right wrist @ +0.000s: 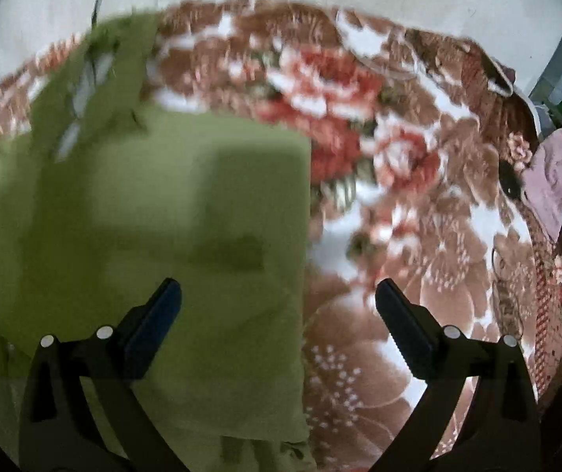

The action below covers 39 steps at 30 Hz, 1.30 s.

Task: Fold large clothes

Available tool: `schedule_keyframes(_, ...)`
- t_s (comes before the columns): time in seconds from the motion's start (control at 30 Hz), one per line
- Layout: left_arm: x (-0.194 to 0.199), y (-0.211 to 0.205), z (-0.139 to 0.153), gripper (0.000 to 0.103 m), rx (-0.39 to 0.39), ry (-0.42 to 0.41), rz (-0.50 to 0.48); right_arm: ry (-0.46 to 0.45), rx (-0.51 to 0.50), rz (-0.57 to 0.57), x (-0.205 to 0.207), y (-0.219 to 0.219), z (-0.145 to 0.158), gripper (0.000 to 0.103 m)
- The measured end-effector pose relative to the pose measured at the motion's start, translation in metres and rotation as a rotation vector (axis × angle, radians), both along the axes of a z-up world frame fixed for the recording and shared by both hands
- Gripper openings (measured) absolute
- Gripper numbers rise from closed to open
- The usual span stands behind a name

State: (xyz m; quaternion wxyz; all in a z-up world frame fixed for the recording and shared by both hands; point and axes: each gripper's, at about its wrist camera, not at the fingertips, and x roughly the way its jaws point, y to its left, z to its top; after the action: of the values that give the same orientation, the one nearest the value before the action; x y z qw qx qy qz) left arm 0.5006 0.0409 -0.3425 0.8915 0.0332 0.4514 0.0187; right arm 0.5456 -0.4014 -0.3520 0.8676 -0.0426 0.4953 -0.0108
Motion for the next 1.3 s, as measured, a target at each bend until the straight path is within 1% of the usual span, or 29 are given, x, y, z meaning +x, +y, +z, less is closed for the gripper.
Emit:
schedule_keyframes(0.07,0.006,-0.013,0.005,0.089,-0.014,-0.007,-0.052,-0.019,0.026,0.025,0.006,0.016,0.006,0.098)
schedule_keyframes(0.13,0.018,-0.024,-0.009,0.089,0.004,0.015,-0.083,-0.017,0.033,0.063,0.013,0.040,0.000,0.098)
schedule_keyframes(0.2,0.025,-0.032,-0.027,0.089,0.015,0.058,-0.088,0.005,0.033,0.092,0.020,0.062,-0.017,0.098)
schedule_keyframes(0.3,0.032,-0.036,-0.057,0.089,0.022,0.109,-0.082,0.040,-0.040,0.110,0.028,0.083,-0.046,0.098)
schedule_keyframes(0.37,0.034,-0.034,-0.078,0.089,0.017,0.151,-0.069,0.072,-0.081,0.101,0.028,0.084,-0.065,0.098)
schedule_keyframes(0.4,0.032,-0.032,-0.083,0.090,0.012,0.158,-0.063,0.087,-0.096,0.088,0.026,0.082,-0.073,0.098)
schedule_keyframes(0.43,0.031,-0.031,-0.089,0.091,0.008,0.162,-0.059,0.105,-0.080,0.084,0.025,0.078,-0.082,0.098)
schedule_keyframes(0.5,0.027,-0.030,-0.095,0.095,0.017,0.136,-0.064,0.102,-0.050,0.076,0.019,0.068,-0.088,0.098)
schedule_keyframes(0.57,0.025,-0.031,-0.097,0.095,0.025,0.126,-0.072,0.096,-0.066,0.076,0.016,0.061,-0.087,0.098)
schedule_keyframes(0.67,0.024,-0.029,-0.095,0.095,0.039,0.144,-0.090,0.095,-0.098,0.072,0.011,0.049,-0.086,0.098)
schedule_keyframes(0.73,0.024,-0.024,-0.089,0.095,0.046,0.159,-0.091,0.113,-0.100,0.071,0.010,0.040,-0.080,0.098)
schedule_keyframes(0.77,0.023,-0.020,-0.083,0.095,0.043,0.155,-0.085,0.111,-0.095,0.069,0.011,0.038,-0.075,0.098)
schedule_keyframes(0.83,0.024,-0.011,-0.061,0.095,0.020,0.119,-0.074,0.090,-0.053,0.076,0.016,0.035,-0.056,0.098)
schedule_keyframes(0.87,0.029,-0.006,-0.048,0.095,0.012,0.105,-0.070,0.081,-0.035,0.077,0.022,0.035,-0.046,0.098)
schedule_keyframes(0.93,0.041,0.001,-0.034,0.095,-0.008,0.096,-0.069,0.075,-0.001,0.084,0.041,0.040,-0.031,0.098)
schedule_keyframes(1.03,0.074,0.010,-0.020,0.095,-0.029,0.091,-0.071,0.065,0.079,0.095,0.082,0.051,-0.016,0.098)
schedule_keyframes(1.1,0.105,0.017,-0.017,0.095,-0.062,0.106,-0.065,0.076,0.131,0.101,0.107,0.059,-0.012,0.098)
schedule_keyframes(1.13,0.122,0.019,-0.016,0.095,-0.082,0.115,-0.065,0.083,0.158,0.100,0.130,0.066,-0.010,0.098)
schedule_keyframes(1.17,0.144,0.020,-0.014,0.095,-0.100,0.121,-0.070,0.080,0.173,0.104,0.143,0.071,-0.008,0.098)
schedule_keyframes(1.2,0.158,0.019,-0.011,0.095,-0.105,0.119,-0.075,0.060,0.177,0.117,0.165,0.080,-0.003,0.098)
schedule_keyframes(1.3,0.211,0.012,-0.006,0.095,-0.121,0.107,-0.100,0.022,0.143,0.159,0.208,0.101,0.002,0.098)
